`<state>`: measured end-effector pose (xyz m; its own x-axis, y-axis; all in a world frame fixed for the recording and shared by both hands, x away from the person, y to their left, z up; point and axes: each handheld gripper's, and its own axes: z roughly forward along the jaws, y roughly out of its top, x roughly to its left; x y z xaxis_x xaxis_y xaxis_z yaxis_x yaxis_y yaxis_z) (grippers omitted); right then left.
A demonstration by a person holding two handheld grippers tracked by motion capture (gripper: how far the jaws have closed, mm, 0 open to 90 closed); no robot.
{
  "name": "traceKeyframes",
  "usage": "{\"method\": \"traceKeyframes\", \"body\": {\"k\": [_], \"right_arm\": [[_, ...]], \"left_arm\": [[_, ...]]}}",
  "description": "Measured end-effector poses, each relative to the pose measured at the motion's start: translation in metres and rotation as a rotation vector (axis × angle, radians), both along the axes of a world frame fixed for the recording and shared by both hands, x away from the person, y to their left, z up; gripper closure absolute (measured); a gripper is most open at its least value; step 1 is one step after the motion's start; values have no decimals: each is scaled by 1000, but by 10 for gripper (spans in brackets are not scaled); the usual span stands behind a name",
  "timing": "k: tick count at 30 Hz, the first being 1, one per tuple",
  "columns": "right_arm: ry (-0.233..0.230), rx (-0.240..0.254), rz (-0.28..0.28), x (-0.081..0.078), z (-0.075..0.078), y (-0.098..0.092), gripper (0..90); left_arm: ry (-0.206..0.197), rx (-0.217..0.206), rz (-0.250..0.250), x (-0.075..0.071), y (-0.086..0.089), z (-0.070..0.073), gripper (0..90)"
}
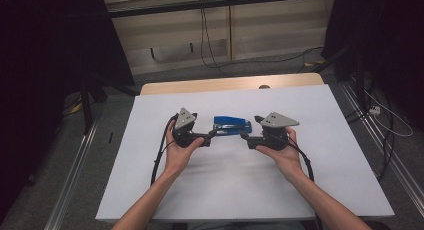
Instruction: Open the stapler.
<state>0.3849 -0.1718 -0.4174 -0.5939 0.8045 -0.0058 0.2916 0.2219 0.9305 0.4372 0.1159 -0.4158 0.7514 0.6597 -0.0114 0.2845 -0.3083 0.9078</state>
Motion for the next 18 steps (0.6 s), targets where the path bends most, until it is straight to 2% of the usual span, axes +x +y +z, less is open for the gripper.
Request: {"method": "traceKeyframes", "body": {"k": [2, 7, 13, 18], "right_arm": [[16, 8, 22, 2, -4, 0, 303], [31, 17, 40, 3, -7, 0, 391], [23, 38, 43, 4, -8, 0, 571], [34, 34, 53, 8, -14, 4, 660]], "left_arm": [[10, 26, -7, 0, 1, -2, 38], [12, 17, 3, -1, 4, -4, 38], [29, 28, 27, 2, 7, -11, 36], [11, 37, 22, 1, 1, -12, 36]]}}
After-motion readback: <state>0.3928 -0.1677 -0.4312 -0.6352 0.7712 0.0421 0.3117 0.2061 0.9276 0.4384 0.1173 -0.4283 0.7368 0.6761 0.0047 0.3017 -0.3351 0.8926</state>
